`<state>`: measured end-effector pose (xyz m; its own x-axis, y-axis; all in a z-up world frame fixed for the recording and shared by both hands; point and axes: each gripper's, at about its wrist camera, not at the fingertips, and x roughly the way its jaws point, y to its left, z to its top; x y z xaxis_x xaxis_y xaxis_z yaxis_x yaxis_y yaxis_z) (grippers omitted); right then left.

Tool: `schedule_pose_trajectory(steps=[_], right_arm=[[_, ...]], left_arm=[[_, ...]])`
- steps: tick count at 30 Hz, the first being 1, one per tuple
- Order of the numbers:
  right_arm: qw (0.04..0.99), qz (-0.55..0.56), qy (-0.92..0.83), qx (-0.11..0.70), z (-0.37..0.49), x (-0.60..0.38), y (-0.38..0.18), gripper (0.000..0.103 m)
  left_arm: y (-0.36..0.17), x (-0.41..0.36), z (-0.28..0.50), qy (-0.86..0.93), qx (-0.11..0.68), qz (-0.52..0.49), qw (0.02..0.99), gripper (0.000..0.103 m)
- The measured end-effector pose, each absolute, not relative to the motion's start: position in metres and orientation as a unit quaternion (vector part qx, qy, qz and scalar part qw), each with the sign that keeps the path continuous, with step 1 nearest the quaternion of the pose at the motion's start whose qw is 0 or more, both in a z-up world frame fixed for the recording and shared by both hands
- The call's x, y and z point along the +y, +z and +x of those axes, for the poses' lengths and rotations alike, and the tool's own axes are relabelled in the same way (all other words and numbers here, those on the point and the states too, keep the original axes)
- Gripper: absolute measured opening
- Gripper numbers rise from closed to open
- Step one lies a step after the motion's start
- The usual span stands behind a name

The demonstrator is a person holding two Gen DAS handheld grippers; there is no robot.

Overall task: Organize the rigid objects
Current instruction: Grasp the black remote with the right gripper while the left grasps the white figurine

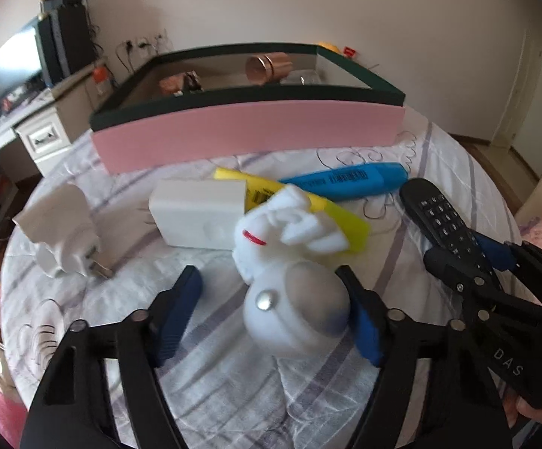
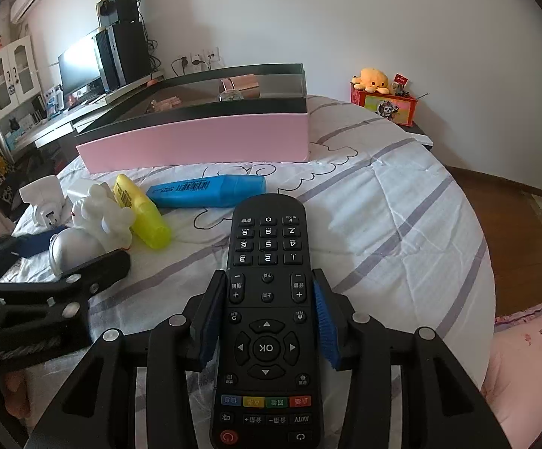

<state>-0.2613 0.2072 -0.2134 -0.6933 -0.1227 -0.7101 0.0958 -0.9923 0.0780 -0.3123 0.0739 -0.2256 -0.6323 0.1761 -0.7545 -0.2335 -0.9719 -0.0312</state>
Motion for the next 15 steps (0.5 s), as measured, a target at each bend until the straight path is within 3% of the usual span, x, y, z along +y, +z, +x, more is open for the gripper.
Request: schedule_pose_trajectory(steps=[2, 3, 15], right_arm=[[0.058, 0.388, -0.920, -0.011, -0.262, 0.206, -0.213, 0.046], [0.056, 0.389, -0.920, -0.007, -0.262, 0.205, -0.213, 0.046], [0.047, 0.388, -0.920, 0.013, -0.259, 0.200, -0.213, 0.045]], left_arm=[[-0.223, 0.073, -0.308, 0.905, 0.026, -0.404, 0.128, 0.049], [-0.222, 0.073, -0.306, 0.905, 0.025, -0.403, 0.132, 0.047], [-0.218, 0.022, -0.264, 0.913, 0.057, -0.396, 0.081, 0.047]])
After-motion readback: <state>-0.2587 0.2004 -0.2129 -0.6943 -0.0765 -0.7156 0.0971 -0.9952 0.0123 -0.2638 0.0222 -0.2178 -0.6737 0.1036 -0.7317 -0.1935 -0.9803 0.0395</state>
